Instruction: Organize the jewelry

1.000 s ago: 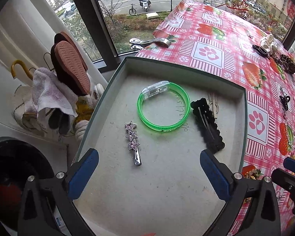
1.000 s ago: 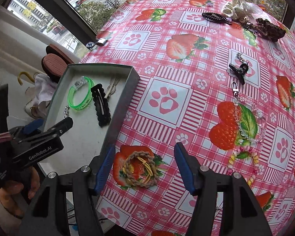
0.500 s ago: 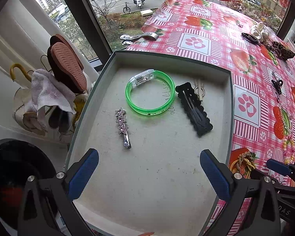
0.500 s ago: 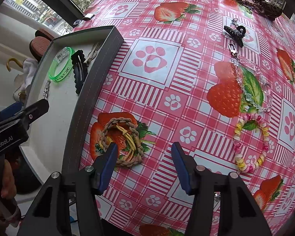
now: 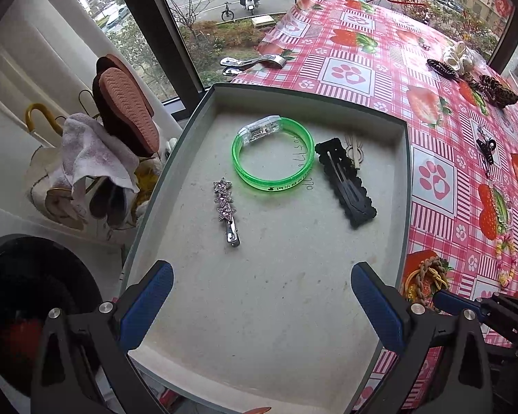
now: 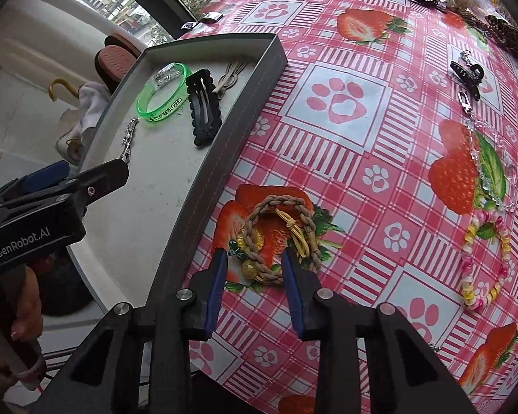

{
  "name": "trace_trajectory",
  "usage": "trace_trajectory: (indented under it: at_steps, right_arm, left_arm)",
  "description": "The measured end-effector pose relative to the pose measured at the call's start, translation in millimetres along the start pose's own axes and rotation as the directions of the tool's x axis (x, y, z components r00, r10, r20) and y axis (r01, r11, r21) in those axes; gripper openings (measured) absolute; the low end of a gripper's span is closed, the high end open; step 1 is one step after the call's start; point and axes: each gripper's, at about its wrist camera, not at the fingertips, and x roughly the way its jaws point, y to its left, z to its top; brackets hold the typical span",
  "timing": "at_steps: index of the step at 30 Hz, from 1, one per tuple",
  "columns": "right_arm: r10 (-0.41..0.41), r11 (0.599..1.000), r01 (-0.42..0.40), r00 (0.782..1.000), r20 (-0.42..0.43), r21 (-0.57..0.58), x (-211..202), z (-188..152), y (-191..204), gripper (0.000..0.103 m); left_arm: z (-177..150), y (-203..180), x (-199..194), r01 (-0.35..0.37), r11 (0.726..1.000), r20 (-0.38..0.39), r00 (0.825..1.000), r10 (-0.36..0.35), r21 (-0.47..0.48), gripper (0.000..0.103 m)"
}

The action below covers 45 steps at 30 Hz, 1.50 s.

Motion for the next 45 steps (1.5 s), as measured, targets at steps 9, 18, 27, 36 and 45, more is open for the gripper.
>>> trace_trajectory:
  at_steps: [9, 18, 27, 36, 45]
  right_arm:
    - [0.014, 1.000, -0.014, 1.000, -0.014, -0.002, 11, 1, -1, 0.013]
    - [0.094, 0.989, -0.096, 0.995, 0.024, 0.110, -11, -4, -32, 0.013]
    - [0.149, 0.968, -0.143, 0.989, -0.012, 0.207, -4, -16, -58, 0.014]
    - [0.173, 0.954, -0.170, 0.985, 0.012, 0.247, -11, -26, -72, 0.014]
    - [0.206, 0.938, -0.201, 0.978, 0.011, 0.282, -6, -31, -83, 0.014]
  left_arm:
    - [-3, -9, -4, 0.014, 1.000, -0.001, 1.000, -0.014, 0.024, 0.103]
    - [-1, -37, -11, 0.050, 0.996, 0.007, 0.999, -0.050, 0.076, 0.103]
    - [0, -67, -16, 0.067, 0.988, 0.011, 0.998, -0.069, 0.137, 0.103]
    - [-1, -80, -18, 0.070, 0.985, 0.008, 0.997, -0.073, 0.160, 0.103]
    - [-5, -89, -19, 0.073, 0.982, 0.002, 0.997, -0.075, 0.177, 0.103]
